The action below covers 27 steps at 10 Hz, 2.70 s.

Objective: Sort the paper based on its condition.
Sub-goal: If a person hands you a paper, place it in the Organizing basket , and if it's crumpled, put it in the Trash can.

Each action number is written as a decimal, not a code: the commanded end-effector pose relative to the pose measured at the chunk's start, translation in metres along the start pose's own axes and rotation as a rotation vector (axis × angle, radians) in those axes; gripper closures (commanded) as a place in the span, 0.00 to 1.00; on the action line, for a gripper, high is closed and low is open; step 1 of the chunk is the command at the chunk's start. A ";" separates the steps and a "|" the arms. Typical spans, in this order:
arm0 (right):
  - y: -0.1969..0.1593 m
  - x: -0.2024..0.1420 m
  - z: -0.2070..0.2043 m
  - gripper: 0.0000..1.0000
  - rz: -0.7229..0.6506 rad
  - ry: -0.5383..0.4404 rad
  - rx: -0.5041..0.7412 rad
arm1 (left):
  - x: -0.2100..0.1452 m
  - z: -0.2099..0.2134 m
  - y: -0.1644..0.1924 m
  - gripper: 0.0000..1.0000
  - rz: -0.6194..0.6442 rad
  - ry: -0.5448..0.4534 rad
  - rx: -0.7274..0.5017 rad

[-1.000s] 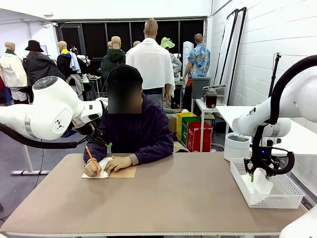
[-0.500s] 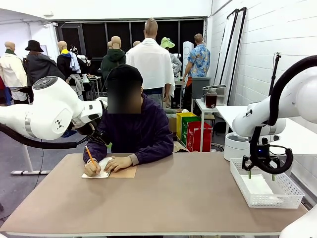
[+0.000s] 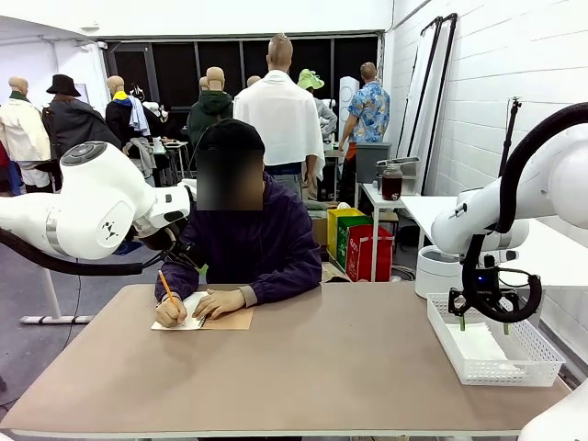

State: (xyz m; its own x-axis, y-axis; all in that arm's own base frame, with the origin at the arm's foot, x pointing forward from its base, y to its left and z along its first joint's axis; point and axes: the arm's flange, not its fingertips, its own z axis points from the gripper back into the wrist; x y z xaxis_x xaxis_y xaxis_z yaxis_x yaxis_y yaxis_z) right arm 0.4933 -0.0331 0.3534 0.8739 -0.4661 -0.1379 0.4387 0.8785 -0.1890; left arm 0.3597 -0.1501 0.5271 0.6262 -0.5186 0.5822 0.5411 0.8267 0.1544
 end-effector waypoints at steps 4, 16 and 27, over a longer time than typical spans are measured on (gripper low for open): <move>-0.001 0.000 -0.001 0.00 0.010 0.004 0.001 | 0.000 0.000 0.001 0.00 0.005 0.004 -0.006; -0.002 -0.006 0.031 0.00 0.025 -0.077 0.011 | 0.000 0.000 0.001 0.00 0.005 0.004 -0.006; 0.066 -0.121 0.110 0.00 0.774 -0.524 0.248 | 0.000 0.000 0.001 0.00 0.005 0.004 -0.006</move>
State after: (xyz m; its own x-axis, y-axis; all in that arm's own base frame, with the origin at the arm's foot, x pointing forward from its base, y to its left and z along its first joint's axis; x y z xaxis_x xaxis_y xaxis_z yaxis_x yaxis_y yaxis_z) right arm 0.4477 0.0960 0.4731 0.9182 0.2675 0.2922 -0.2680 0.9626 -0.0392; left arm 0.3597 -0.1501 0.5271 0.6262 -0.5186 0.5821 0.5411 0.8267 0.1544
